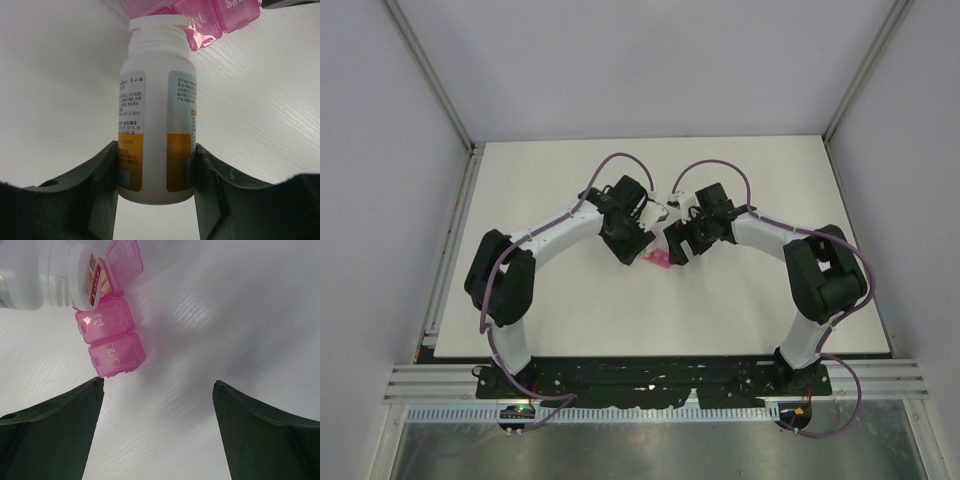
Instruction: Sort the pills into containers
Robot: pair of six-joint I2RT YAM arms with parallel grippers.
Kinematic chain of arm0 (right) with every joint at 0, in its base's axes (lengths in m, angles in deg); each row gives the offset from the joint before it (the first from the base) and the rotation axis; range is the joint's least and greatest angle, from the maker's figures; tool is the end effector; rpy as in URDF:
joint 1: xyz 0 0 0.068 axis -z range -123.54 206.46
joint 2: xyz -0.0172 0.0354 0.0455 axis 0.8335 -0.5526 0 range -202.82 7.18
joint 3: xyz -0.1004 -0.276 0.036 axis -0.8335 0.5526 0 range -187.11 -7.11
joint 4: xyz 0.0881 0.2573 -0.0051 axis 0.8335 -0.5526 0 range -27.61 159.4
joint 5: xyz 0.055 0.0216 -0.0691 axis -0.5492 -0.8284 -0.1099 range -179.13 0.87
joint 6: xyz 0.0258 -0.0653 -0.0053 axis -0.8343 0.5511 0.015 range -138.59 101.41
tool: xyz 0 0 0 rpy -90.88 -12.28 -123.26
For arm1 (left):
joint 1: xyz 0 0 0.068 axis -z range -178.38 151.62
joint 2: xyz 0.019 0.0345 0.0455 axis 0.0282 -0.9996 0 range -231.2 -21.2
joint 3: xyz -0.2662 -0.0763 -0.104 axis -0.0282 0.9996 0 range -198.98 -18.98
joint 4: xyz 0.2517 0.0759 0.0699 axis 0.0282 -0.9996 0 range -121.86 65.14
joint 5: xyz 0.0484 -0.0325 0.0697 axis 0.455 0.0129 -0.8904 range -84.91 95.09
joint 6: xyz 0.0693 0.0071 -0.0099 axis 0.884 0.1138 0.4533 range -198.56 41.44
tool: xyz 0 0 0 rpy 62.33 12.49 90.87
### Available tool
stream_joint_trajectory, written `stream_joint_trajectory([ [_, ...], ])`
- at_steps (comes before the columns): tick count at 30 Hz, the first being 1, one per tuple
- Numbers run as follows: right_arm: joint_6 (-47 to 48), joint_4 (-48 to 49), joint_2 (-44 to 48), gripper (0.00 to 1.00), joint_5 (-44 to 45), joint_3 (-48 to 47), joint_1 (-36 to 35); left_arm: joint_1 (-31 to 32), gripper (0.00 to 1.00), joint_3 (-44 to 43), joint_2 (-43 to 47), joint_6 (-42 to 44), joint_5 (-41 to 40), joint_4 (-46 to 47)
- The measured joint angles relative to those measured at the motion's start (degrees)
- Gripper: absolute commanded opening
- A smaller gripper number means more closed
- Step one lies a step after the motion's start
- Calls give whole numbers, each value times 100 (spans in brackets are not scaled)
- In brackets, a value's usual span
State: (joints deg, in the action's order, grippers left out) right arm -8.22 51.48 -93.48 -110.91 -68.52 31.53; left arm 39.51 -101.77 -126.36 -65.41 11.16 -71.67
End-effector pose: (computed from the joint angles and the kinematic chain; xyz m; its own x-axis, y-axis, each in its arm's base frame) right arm 0.3345 0.1789 0.1735 -0.6463 -0.4847 -0.5894 -0.7016 0.6812 0.2090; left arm 0.3134 -0.2514 0.2265 -0.5726 0.7324 -0.3684 0.7914 0.6111 -0.0152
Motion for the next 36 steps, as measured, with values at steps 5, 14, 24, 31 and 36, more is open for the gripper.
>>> stream_joint_trajectory([
  [5,0,0,0,93,-2,0,4,-2,0,177,2,0,0,151],
  [14,0,-15,0,94,-2,0,4,-2,0,472,190,-2,0,463],
  [24,0,-15,0,94,-2,0,4,-2,0,568,361,-7,2,645],
  [31,0,-15,0,94,-11,-9,4,-2,0,739,428,-9,81,780],
  [36,-2,-13,0,94,-140,-9,4,-13,0,920,590,-26,168,918],
])
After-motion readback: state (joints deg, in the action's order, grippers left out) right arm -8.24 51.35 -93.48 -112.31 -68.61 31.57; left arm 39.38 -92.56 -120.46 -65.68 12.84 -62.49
